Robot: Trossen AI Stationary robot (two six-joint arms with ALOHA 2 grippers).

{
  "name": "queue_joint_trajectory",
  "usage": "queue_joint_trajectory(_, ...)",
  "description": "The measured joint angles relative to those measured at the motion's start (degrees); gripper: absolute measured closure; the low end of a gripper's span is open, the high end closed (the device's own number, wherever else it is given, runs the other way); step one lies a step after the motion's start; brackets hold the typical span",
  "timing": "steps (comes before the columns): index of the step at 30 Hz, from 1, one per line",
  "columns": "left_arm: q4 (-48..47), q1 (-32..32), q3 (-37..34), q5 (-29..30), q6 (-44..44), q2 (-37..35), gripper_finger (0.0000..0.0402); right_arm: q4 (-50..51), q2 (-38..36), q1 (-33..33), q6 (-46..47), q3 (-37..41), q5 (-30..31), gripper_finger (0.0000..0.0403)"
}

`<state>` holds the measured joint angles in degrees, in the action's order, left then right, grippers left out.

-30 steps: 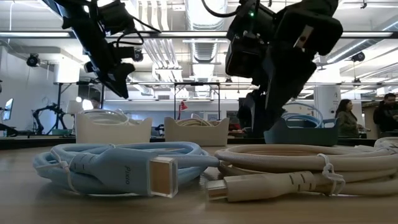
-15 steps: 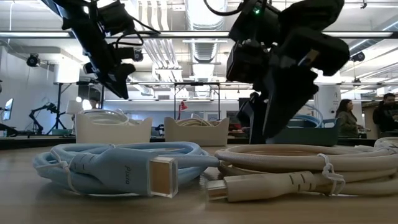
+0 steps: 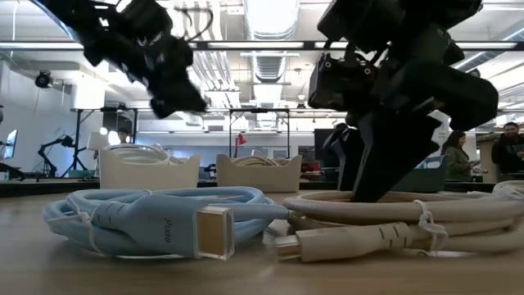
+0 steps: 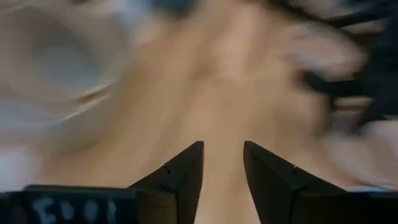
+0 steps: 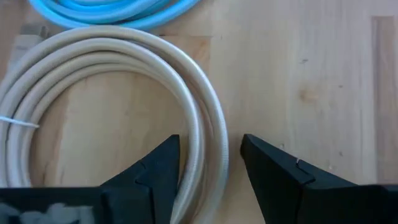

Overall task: Sort HDMI cables
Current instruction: Put the bottom left light brown HDMI cable into the gray bin

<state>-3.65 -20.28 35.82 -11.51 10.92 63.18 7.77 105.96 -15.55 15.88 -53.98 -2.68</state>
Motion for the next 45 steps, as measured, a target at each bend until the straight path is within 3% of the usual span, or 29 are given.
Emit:
queue_joint_trajectory(3, 10.89, 2.51, -2.86, -6.11, 0.02, 0.0, 0.0265, 0.05, 0.5, 0.06, 0.0, -0.13, 0.46, 0.0267)
queue_joint_trajectory(8, 19.26, 5.18, -6.46, -6.45, 0.06, -0.05, 0.0268, 0.48, 0.05, 0.39, -0.7, -0.16, 1.27, 0.0362)
queue_joint_trajectory(12, 19.7, 5.38, -7.53, -6.25, 1.17, -0.09, 0.0269, 2.38, -1.1, 0.72, -4.33, -1.87, 2.97, 0.037)
queue_joint_trajectory(15, 19.73, 5.38, -7.77, -3.6, 1.38, -0.11, 0.0269, 7.6, -3.97, 1.67, -8.21, -5.49, 9.95, 0.0366)
queue_joint_trajectory(21, 20.58, 5.36, -7.82, 2.29, 1.44, -0.11, 0.0269, 14.56, -7.16, 5.71, -18.22, -11.8, 37.62, 0.0366)
queue_joint_trajectory(24, 22.09, 5.38, -7.83, 2.45, 1.45, -0.22, 0.0269, 13.32, -8.04, 10.49, -20.76, -14.85, 42.01, 0.0365)
queue_joint_trajectory(29, 23.06, 5.38, -7.81, 2.45, 1.46, -0.22, 0.0269, 9.63, -7.7, 19.82, -24.8, -16.26, 41.83, 0.0365)
queue_joint_trajectory(33, 22.71, 5.38, -7.91, 2.44, 1.06, -0.22, 0.0268, -1.01, -7.82, 27.3, -26.2, -15.51, 41.41, 0.0365)
queue_joint_trajectory(40, 22.73, 5.38, -7.94, 2.45, -0.65, -0.22, 0.0268, -22.5, -5.98, 37.62, -24.89, -11.46, 30.74, 0.0365)
queue_joint_trajectory(45, 23.04, 5.38, -7.94, 4.39, -2.57, -0.22, 0.0269, -27.1, -1.69, 41.68, -19.97, -9.81, 23.98, 0.0365)
